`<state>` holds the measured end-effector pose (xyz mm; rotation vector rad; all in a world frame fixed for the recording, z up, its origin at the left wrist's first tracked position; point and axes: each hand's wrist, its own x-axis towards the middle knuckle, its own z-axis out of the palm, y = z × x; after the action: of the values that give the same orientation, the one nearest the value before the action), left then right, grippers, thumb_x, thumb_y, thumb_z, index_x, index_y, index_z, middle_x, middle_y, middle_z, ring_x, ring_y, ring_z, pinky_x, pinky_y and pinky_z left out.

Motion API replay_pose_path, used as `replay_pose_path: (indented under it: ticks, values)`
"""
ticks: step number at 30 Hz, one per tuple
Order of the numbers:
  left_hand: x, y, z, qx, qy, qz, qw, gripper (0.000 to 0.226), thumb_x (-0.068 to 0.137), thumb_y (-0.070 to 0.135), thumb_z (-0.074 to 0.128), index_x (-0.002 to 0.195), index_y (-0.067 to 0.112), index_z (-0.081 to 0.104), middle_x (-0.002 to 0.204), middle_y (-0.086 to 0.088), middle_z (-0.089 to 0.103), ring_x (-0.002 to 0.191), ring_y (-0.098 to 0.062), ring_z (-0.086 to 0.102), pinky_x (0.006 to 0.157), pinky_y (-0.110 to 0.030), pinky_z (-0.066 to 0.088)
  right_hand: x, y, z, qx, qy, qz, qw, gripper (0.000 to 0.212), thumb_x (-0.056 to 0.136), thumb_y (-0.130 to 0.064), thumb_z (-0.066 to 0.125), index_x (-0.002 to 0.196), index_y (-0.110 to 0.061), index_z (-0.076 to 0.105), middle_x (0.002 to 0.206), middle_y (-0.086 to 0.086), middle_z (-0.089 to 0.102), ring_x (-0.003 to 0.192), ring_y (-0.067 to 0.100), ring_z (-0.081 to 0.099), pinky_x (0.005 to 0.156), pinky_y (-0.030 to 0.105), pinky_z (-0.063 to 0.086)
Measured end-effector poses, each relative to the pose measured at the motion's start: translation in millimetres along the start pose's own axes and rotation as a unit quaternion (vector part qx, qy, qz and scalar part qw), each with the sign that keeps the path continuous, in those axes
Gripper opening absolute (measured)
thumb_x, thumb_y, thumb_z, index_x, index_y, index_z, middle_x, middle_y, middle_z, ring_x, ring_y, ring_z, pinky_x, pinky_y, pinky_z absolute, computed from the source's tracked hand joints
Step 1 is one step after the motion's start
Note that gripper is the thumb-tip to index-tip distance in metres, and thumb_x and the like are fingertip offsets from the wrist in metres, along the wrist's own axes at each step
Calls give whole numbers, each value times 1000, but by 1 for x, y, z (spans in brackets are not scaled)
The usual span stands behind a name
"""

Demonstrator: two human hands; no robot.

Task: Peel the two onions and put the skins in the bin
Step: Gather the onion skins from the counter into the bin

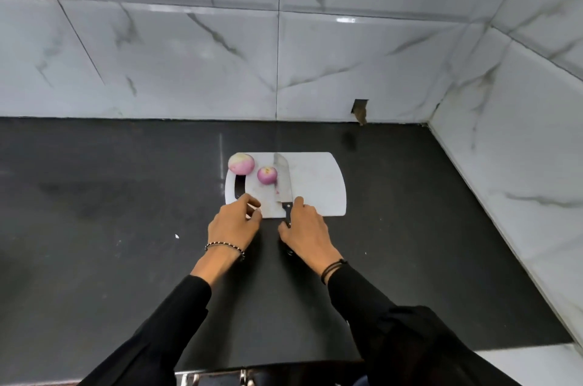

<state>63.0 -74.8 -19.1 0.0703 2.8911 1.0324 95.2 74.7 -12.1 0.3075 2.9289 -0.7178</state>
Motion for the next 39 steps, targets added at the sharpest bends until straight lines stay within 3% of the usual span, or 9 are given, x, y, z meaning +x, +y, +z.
replay_pose_path:
  ticks: [7,11,14,18,24,29,32,35,39]
  values:
    - [24,-14,-2,6,-6,-7,1000,9,91,34,53,97,38,60,87,17,66,83,-11,64,73,-31,53,11,39,-16,3,29,29,999,27,94,-25,60,113,-8,51,103,7,62,85,23,59,68,34,48]
    - [38,-11,-6,23,31,-7,999,13,91,32,52,100,36,61,92,17,66,84,-13,62,66,-28,44,18,65,-31,-3,42,77,996,30,92,-28,62,111,-8,52,104,10,64,88,30,65,73,43,57]
    - [54,-12,-8,34,95,-1,995,12,90,31,56,101,30,61,97,12,62,94,-14,54,64,-30,41,23,70,-38,-53,37,90,994,31,95,-31,61,115,-10,51,109,6,60,94,26,62,73,37,53]
    - [81,-18,-12,64,122,-10,990,47,84,40,69,123,17,55,118,-3,56,110,-22,48,71,-36,46,34,48,-36,-176,105,24,979,43,99,-43,58,129,-13,48,121,4,56,108,21,55,83,33,51]
    - [115,-20,-12,95,48,-16,994,85,77,55,74,140,10,41,136,-11,45,123,-29,42,92,-38,45,79,-4,-7,22,38,-69,997,54,96,-43,65,137,-14,46,135,5,52,124,23,51,97,37,50]
    - [134,-20,-7,56,17,-11,998,78,75,51,76,136,12,44,130,-10,47,121,-26,42,89,-38,45,113,-26,7,29,1,-58,998,72,91,-41,72,147,-12,36,143,9,50,130,28,48,101,42,49]
    - [141,-19,-5,42,10,-15,999,71,77,47,76,132,12,49,127,-9,48,120,-25,42,87,-37,45,120,-26,8,18,8,-62,998,66,92,-40,71,143,-12,40,138,8,53,125,26,49,96,42,51]
    - [145,-19,-5,31,7,-18,999,71,73,44,79,129,11,51,122,-8,48,116,-24,45,84,-34,44,122,-18,7,46,18,-73,996,60,89,-38,73,139,-16,47,126,3,58,119,22,49,90,37,50]
    - [140,-19,-7,-3,-16,-16,1000,82,63,45,85,130,13,51,119,-4,47,110,-23,51,86,-33,47,120,-4,7,157,29,-48,986,60,84,-32,80,135,-20,50,117,-1,56,108,14,49,78,16,40]
